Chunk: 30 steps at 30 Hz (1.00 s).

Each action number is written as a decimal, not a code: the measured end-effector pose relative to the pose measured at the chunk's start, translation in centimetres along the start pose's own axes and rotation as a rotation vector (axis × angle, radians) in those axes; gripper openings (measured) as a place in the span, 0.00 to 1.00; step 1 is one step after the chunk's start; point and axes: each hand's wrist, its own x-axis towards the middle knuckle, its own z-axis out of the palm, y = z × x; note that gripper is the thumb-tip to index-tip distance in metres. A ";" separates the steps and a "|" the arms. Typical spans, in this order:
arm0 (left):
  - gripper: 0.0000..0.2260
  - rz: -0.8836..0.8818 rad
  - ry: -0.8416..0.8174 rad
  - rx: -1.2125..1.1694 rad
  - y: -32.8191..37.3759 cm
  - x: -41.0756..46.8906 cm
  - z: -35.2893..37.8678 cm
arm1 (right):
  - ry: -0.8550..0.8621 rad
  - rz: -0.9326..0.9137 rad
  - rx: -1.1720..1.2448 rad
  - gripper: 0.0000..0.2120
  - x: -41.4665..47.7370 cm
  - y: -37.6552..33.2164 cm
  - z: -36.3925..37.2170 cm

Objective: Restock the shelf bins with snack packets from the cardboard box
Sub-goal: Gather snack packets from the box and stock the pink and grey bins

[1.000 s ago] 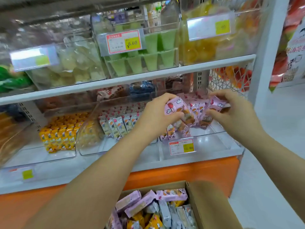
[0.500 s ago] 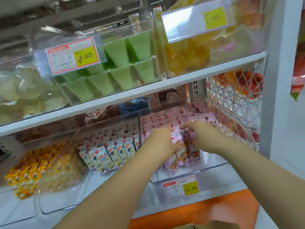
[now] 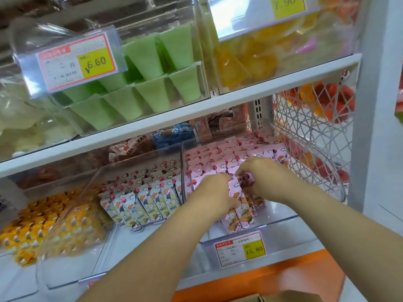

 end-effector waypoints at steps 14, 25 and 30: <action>0.31 -0.002 0.000 0.012 -0.2 0.2 0.2 | -0.013 0.002 0.139 0.17 -0.2 0.4 -0.3; 0.31 0.054 -0.008 -0.051 -0.6 0.4 0.0 | -0.179 -0.055 0.276 0.14 -1.2 1.9 -2.2; 0.30 0.157 0.064 -0.025 0.0 1.4 -1.9 | -0.055 0.061 0.200 0.23 -1.8 2.9 -3.9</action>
